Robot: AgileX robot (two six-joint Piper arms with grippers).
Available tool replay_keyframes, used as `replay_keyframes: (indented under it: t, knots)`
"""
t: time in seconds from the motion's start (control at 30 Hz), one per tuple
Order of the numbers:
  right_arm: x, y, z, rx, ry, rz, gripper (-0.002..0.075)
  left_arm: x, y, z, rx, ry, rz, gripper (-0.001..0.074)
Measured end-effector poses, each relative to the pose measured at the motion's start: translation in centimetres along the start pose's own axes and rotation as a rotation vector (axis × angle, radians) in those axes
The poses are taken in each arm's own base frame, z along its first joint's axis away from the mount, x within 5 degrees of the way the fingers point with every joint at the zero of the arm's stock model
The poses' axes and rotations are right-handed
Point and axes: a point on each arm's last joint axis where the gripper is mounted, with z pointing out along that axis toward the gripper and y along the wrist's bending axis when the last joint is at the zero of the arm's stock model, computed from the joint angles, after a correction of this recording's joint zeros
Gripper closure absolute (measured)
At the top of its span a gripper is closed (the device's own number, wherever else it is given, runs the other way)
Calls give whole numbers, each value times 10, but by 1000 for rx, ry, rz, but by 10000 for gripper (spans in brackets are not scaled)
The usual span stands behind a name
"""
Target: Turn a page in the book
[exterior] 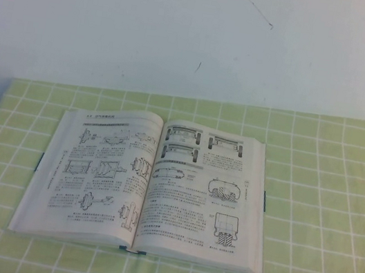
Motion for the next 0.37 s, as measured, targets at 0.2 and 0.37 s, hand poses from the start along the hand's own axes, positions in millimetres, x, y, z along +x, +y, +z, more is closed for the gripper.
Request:
replay_keyframes:
  t: [0.2, 0.37]
  knots:
    - [0, 0, 0, 8, 1, 14, 728, 0, 0, 0, 0, 0, 0, 738]
    - [0, -2, 0, 44, 6, 29, 728, 0, 0, 0, 0, 0, 0, 738]
